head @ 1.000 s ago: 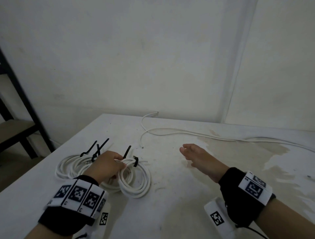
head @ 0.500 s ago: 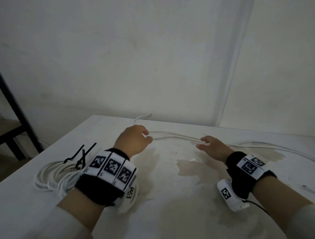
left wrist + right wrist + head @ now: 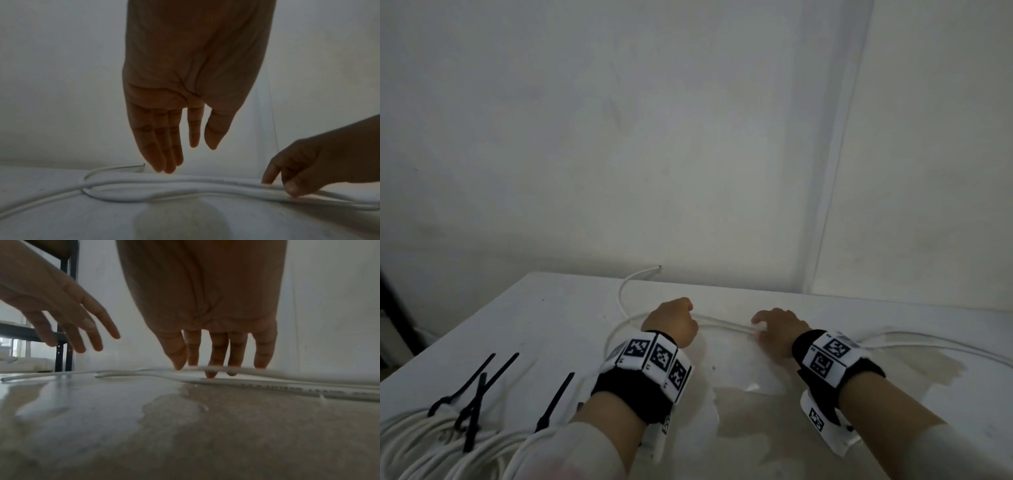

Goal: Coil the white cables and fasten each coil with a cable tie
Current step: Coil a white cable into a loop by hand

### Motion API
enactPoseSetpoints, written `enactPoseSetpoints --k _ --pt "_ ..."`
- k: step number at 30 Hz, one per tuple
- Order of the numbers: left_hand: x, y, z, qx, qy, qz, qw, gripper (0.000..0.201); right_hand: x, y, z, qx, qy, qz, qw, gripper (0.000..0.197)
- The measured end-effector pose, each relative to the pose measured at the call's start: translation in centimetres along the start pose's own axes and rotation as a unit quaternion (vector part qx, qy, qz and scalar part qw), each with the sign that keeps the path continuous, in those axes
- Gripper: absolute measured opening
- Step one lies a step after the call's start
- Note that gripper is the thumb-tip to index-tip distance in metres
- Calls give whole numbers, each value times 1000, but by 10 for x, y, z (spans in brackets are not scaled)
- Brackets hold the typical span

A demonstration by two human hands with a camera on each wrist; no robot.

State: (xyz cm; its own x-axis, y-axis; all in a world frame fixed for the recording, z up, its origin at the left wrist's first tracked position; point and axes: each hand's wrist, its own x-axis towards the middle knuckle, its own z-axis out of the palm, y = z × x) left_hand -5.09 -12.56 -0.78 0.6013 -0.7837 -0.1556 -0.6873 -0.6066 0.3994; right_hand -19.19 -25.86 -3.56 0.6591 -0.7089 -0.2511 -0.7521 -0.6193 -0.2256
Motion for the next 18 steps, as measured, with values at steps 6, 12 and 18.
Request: enactPoseSetpoints --k 6,12,18 --pt "21 3 18 7 -10 -3 1000 57 -5 -2 -11 107 60 -63 990 14" --pt "34 11 26 13 48 14 999 40 -37 7 -21 185 152 -160 958 16" --pt "37 18 18 20 184 19 983 30 -61 30 -40 288 291 -227 884 16"
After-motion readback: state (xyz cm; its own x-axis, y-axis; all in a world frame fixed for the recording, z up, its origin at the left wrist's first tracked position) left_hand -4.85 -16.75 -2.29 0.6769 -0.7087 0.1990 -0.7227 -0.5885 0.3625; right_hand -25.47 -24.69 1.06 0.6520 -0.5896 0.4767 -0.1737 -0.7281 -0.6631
